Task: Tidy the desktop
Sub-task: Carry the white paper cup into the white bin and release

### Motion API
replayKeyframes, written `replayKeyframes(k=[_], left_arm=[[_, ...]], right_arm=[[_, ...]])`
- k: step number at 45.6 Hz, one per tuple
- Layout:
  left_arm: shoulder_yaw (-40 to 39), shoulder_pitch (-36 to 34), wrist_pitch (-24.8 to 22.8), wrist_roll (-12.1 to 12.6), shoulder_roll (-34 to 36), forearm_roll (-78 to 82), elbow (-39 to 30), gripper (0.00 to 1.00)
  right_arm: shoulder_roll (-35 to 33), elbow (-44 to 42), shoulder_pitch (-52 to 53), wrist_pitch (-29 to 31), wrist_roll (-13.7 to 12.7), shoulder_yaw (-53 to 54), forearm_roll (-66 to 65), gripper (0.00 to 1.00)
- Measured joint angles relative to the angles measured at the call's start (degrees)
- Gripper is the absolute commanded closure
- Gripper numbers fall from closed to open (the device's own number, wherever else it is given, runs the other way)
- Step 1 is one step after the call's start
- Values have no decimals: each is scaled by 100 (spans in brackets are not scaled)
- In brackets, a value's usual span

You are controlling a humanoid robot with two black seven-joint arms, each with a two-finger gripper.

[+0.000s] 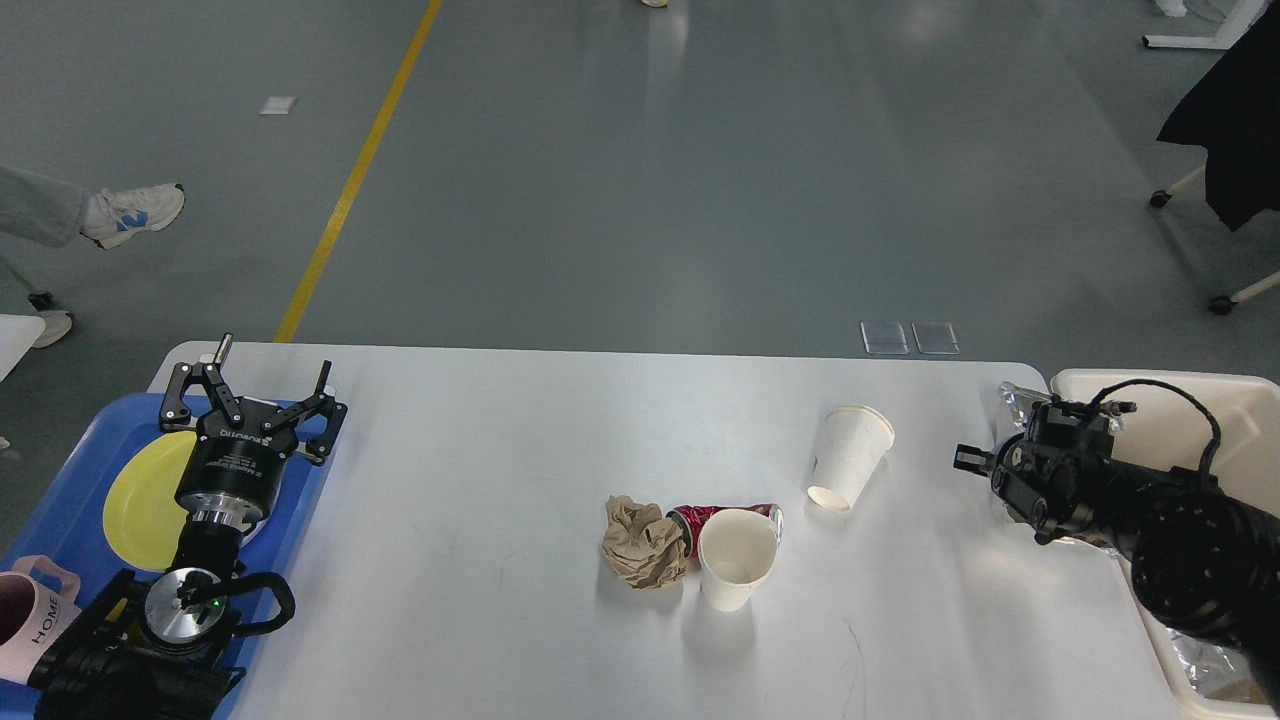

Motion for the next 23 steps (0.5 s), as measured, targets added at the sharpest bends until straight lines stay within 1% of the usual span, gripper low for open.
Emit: replayKeyframes(k=[4,6,11,12,16,20,21,22,23], left_arm=[[0,-1,0,0,0,1,-1,4],[0,-2,0,0,0,0,-1,4],[0,-2,0,0,1,0,-1,4],[0,-2,0,0,1,1,-1,4],[0,-1,0,0,0,0,-1,4],[0,1,0,7,0,1,-1,4],[0,1,0,9,0,0,-1,4],[0,1,0,9,0,1,-1,4],[0,2,0,10,0,0,-1,4]], right_arm=[[-153,854,756,277,-195,-89,-33,100],[-363,1418,1206,337,-294,-166,-45,100],[-884,2867,2469,393,-418,-465,-56,100],[-993,3416,2986,406,-427,-681,-43,100],[-1078,4287,3889,416,-421,-1168,34,100],[-1103,5308,4955,414,-380,-1740,380,100],[-1105,5520,5174,413,-363,-1854,483,100],[-1105,5969,5650,419,-295,-2102,700,100],[-1104,6135,5824,426,-257,-2194,776,100]])
